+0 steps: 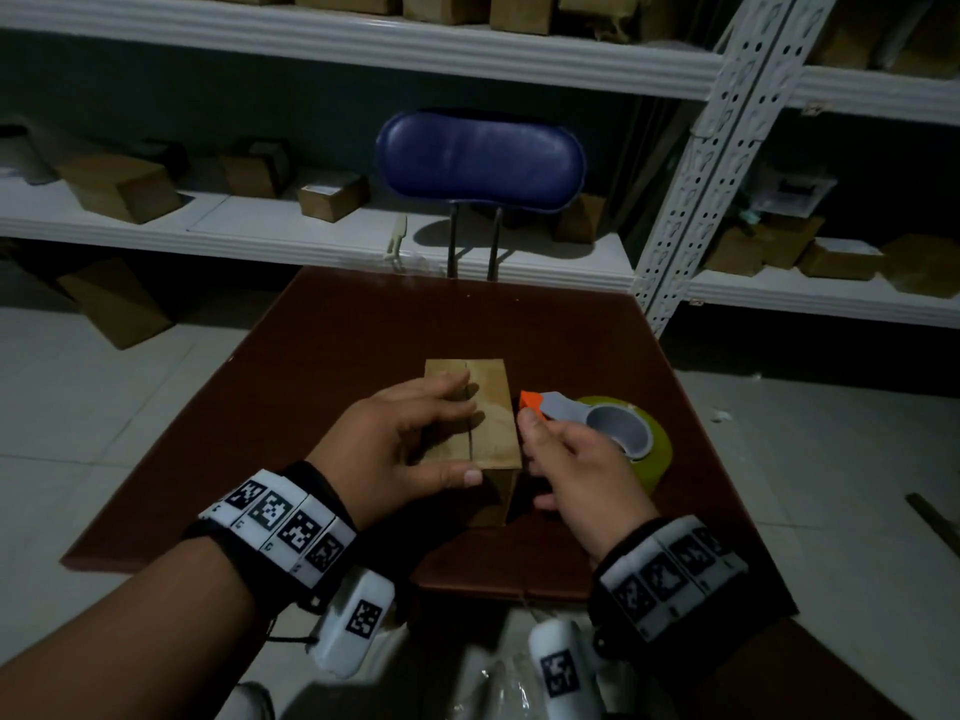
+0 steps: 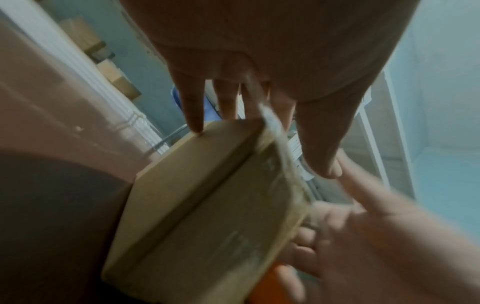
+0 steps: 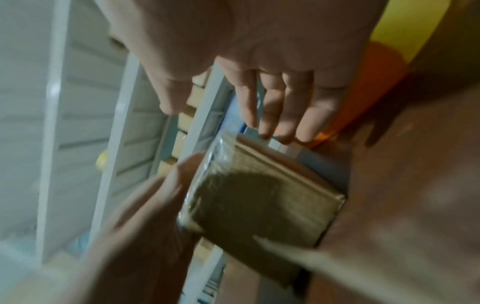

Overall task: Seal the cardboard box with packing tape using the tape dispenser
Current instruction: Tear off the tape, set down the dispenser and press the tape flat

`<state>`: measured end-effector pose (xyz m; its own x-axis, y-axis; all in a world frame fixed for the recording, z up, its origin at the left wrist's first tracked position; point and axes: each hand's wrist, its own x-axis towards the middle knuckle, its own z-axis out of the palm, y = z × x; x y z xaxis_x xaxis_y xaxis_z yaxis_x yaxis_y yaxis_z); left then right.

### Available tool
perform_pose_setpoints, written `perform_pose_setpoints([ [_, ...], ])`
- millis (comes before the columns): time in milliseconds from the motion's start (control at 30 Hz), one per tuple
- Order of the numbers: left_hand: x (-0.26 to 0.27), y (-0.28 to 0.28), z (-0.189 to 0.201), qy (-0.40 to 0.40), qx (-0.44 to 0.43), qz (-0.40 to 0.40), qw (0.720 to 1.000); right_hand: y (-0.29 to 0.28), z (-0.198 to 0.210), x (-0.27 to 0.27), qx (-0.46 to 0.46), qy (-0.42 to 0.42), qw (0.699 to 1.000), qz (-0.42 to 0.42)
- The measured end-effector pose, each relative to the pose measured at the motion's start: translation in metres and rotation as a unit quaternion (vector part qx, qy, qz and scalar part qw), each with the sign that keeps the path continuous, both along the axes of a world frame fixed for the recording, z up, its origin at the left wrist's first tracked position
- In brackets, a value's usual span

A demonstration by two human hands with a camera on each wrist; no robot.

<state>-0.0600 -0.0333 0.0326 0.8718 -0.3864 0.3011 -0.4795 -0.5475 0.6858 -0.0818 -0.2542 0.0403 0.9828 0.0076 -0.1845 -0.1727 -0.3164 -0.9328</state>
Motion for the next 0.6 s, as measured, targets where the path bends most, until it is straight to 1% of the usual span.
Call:
perform_pose_setpoints([
  [100,-0.01,0.007,0.001,0.014,-0.033,0.04,0.999,-0.006,-0.004,0.005,0.051,0.044,0.997,-0.045],
  [167,-0.016,0.015,-0.002,0.078,-0.079,0.1,0.989,-0.012,-0.01,0.006,0.066,0.064,0.994,-0.05],
  [233,-0.02,0.022,-0.003,0.168,-0.18,0.144,0.959,-0.016,-0.014,0.004,0.075,0.068,0.994,-0.038],
  [267,-0.021,0.023,-0.003,0.204,-0.231,0.15,0.939,-0.018,-0.016,0.003,0.079,0.067,0.994,-0.027],
  [333,-0.024,0.024,-0.001,0.257,-0.287,0.139,0.912,-0.02,-0.021,0.001,0.088,0.056,0.995,-0.007],
  [400,-0.029,0.021,0.002,0.289,-0.304,0.126,0.899,-0.019,-0.026,-0.001,0.09,0.035,0.995,-0.003],
  [500,-0.03,0.02,0.005,0.287,-0.263,0.126,0.912,-0.016,-0.031,-0.001,0.092,0.003,0.996,-0.012],
  [600,-0.029,0.012,0.009,0.293,-0.281,0.131,0.905,-0.011,-0.032,0.001,0.104,-0.02,0.994,-0.022],
])
